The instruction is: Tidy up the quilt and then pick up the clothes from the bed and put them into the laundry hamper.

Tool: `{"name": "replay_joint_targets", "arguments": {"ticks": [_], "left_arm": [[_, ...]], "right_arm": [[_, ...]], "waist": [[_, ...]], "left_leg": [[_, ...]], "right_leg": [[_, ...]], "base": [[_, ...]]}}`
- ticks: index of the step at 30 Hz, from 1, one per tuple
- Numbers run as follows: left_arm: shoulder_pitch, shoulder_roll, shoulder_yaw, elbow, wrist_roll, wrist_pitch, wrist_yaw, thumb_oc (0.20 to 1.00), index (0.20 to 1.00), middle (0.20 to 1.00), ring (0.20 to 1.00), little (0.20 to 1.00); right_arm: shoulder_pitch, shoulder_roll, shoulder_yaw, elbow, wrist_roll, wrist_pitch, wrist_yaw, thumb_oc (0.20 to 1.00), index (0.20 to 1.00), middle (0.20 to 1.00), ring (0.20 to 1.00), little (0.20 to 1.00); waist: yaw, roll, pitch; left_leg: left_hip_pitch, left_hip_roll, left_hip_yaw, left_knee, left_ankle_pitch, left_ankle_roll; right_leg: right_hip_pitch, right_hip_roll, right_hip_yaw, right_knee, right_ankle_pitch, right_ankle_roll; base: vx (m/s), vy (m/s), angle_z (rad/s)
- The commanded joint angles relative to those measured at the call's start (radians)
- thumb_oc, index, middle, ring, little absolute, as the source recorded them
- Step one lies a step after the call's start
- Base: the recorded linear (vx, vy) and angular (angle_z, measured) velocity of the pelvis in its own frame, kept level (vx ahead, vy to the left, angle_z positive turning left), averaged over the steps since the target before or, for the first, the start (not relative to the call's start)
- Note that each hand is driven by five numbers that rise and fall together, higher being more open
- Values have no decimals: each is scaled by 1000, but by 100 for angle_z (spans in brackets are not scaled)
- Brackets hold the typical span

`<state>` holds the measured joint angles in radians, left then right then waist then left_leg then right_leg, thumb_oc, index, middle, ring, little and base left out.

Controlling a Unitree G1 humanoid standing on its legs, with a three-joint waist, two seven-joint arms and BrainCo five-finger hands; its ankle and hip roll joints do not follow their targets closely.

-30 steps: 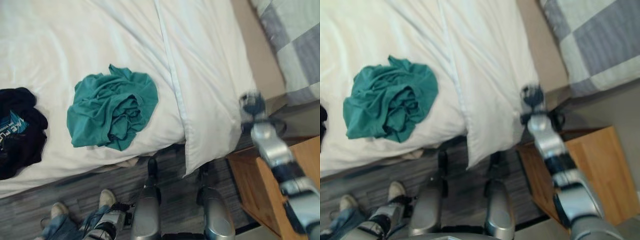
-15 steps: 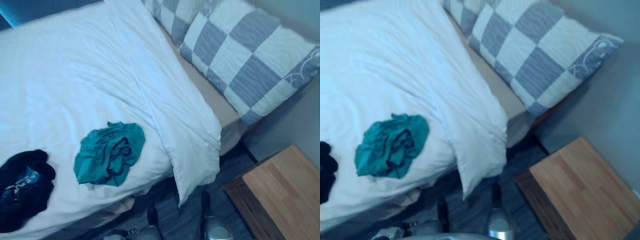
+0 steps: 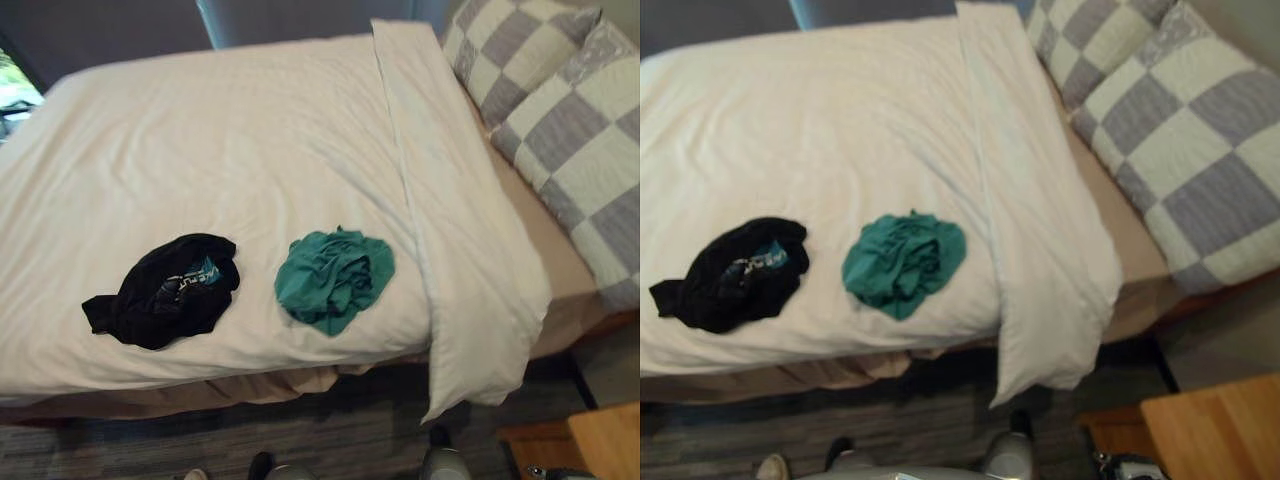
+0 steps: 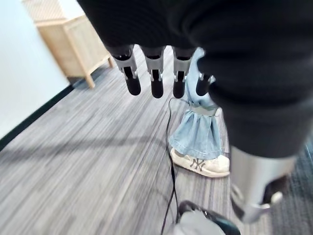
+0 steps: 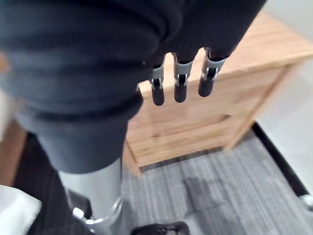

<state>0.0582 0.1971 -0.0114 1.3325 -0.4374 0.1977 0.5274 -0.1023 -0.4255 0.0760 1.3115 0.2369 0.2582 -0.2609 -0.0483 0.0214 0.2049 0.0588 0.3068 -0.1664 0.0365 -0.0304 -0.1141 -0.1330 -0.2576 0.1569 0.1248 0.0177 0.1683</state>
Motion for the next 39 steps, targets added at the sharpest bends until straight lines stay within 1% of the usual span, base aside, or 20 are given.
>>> {"name": "replay_joint_targets", "arguments": {"ticks": [1, 2, 4, 6, 7, 9, 10, 12, 14, 17, 20, 22, 24, 25, 27, 30, 31, 35, 37, 39], "left_arm": [[-48, 43, -43, -64, 148, -8, 2, 1000, 1000, 1000, 1000, 1000], [-56, 44, -51, -66, 177, 3, -27, 1000, 1000, 1000, 1000, 1000], [-95, 50, -121, -62, 235, -31, -138, 1000, 1000, 1000, 1000, 1000], [-104, 102, -146, -108, 80, -14, -164, 1000, 1000, 1000, 1000, 1000], [-103, 111, -147, -115, 56, 1, -179, 1000, 1000, 1000, 1000, 1000], [-97, 124, -146, -127, 98, 54, -236, 1000, 1000, 1000, 1000, 1000], [-97, 123, -147, -127, 125, 58, -244, 1000, 1000, 1000, 1000, 1000], [-96, 101, -157, -107, 211, 45, -216, 1000, 1000, 1000, 1000, 1000], [-106, 84, -169, -90, 141, 18, -165, 1000, 1000, 1000, 1000, 1000], [-129, 56, -179, -74, 54, -54, -120, 1000, 1000, 1000, 1000, 1000], [-119, 43, -192, -99, 226, -155, -129, 1000, 1000, 1000, 1000, 1000], [-113, 38, -217, -115, 233, -181, -64, 1000, 1000, 1000, 1000, 1000], [-94, 41, -194, -112, 41, -205, -21, 1000, 1000, 1000, 1000, 1000], [-68, 47, -128, -104, -57, -236, -4, 1000, 1000, 1000, 1000, 1000], [-44, 48, -52, -117, -182, -281, 17, 1000, 1000, 1000, 1000, 1000], [-27, 44, 57, -184, -254, -359, 49, 1000, 1000, 1000, 1000, 1000], [-27, 47, 77, -211, -257, -374, 58, 1000, 1000, 1000, 1000, 1000], [-54, 66, 152, -399, -108, -533, 213, 1000, 1000, 1000, 1000, 1000], [-50, 83, 167, -506, -16, -548, 267, 1000, 1000, 1000, 1000, 1000], [-36, 128, 200, -698, 116, -476, 310, 1000, 1000, 1000, 1000, 1000]], "right_arm": [[13, 45, 36, -48, -19, 6, -12, 1000, 1000, 1000, 1000, 1000], [16, 44, 29, -53, -3, 12, -24, 1000, 1000, 1000, 1000, 1000], [23, 42, -26, -67, 57, 43, -24, 1000, 1000, 1000, 1000, 1000], [35, 84, -24, -72, -81, 10, 61, 1000, 1000, 1000, 1000, 1000], [37, 93, -7, -67, -67, -1, 51, 1000, 1000, 1000, 1000, 1000], [37, 108, 50, -65, -19, -19, 62, 1000, 1000, 1000, 1000, 1000], [35, 109, 57, -64, -17, -23, 79, 1000, 1000, 1000, 1000, 1000], [18, 127, 87, -58, -37, -1, 51, 1000, 1000, 1000, 1000, 1000], [15, 123, 102, -51, -49, 2, 56, 1000, 1000, 1000, 1000, 1000], [5, 117, 116, -24, -22, -37, 51, 1000, 1000, 1000, 1000, 1000], [0, 102, 111, -31, 37, -78, 12, 1000, 1000, 1000, 1000, 1000], [-15, 84, 116, -45, 147, -119, -23, 1000, 1000, 1000, 1000, 1000], [-24, 74, 86, -69, 264, -198, -47, 1000, 1000, 1000, 1000, 1000], [-24, 74, 51, -110, 295, -249, -73, 1000, 1000, 1000, 1000, 1000], [-16, 68, 2, -165, 350, -301, -102, 1000, 1000, 1000, 1000, 1000], [15, 27, -95, -298, 396, -405, -175, 1000, 1000, 1000, 1000, 1000], [27, 13, -125, -353, 397, -403, -188, 1000, 1000, 1000, 1000, 1000], [125, -30, -271, -695, 276, -476, -284, 1000, 1000, 1000, 1000, 1000], [175, -34, -329, -844, 176, -475, -290, 1000, 1000, 1000, 1000, 1000], [223, -43, -393, -1051, 71, -441, -272, 1000, 1000, 1000, 1000, 1000]], "waist": [[-24, -2, 54], [-32, 2, 56], [-38, 3, 82], [-28, 18, 110], [-30, 23, 111], [-45, 29, 109], [-48, 30, 108], [-60, 20, 110], [-68, 14, 112], [-71, 0, 104], [-68, -12, 101], [-53, -25, 103], [-43, -36, 95], [-48, -45, 72], [-49, -57, 38], [-64, -59, 22], [-72, -59, 20], [-115, -70, -9], [-121, -73, -13], [-127, -70, -16]], "left_leg": [[-112, 31, 13, 98, 65, -5], [-113, 31, 34, 103, 54, -7], [-131, -25, 67, 173, -19, 2], [-125, -68, 143, 150, -16, 25], [-119, -80, 144, 129, -8, 31], [-101, -133, 134, 47, 32, 58], [-99, -138, 142, 36, 38, 60], [-71, -169, 194, -19, 49, 71], [-71, -195, 194, -46, 55, 83], [-99, -227, 223, -24, 33, 98], [-137, -236, 263, 103, -18, 108], [-181, -257, 219, 189, -34, 115], [-184, -226, 198, 210, -17, 107], [-147, -166, 187, 166, 41, 83], [-111, -132, 161, 100, 63, 70], [-87, -96, 153, 62, 84, 50], [-80, -90, 165, 54, 77, 47], [-29, -100, 225, 1, 27, 42], [-15, -113, 228, -11, 20, 49], [-1, -133, 219, -30, 16, 56]], "right_leg": [[70, -55, 26, 64, 15, 37], [71, -73, 16, 65, 23, 40], [23, -200, -14, 78, 230, 28], [-51, -234, -43, 142, 357, 22], [-55, -211, -40, 149, 335, 19], [-57, -39, -62, 146, 199, -2], [-58, -4, -76, 144, 165, -5], [-72, 136, -167, 160, 38, -8], [-76, 202, -177, 155, -7, -32], [-36, 199, -193, 84, -23, -55], [-13, 174, -195, 55, -17, -73], [4, 185, -162, 33, -6, -89], [21, 191, -155, 25, -8, -94], [37, 198, -138, 6, -3, -91], [43, 200, -93, -23, 11, -80], [54, 199, -54, -55, 25, -73], [55, 190, -54, -61, 29, -69], [60, 133, -61, -86, 71, -19], [70, 115, -66, -96, 85, -1], [87, 95, -64, -108, 93, 18]], "base": [[-117, 923, -68], [-84, 942, 3], [-79, 808, 21], [-155, 720, -30], [-78, 623, -40], [-13, 439, -39], [-31, 371, -20], [-25, 241, -20], [-69, 56, 10], [-7, -39, 59], [63, 54, 27], [35, 127, 3], [106, 196, -25], [173, 291, -37], [141, 339, -46], [31, 304, -58], [7, 401, -58], [15, 264, 13], [0, 145, 11], [-14, 167, 0]]}}
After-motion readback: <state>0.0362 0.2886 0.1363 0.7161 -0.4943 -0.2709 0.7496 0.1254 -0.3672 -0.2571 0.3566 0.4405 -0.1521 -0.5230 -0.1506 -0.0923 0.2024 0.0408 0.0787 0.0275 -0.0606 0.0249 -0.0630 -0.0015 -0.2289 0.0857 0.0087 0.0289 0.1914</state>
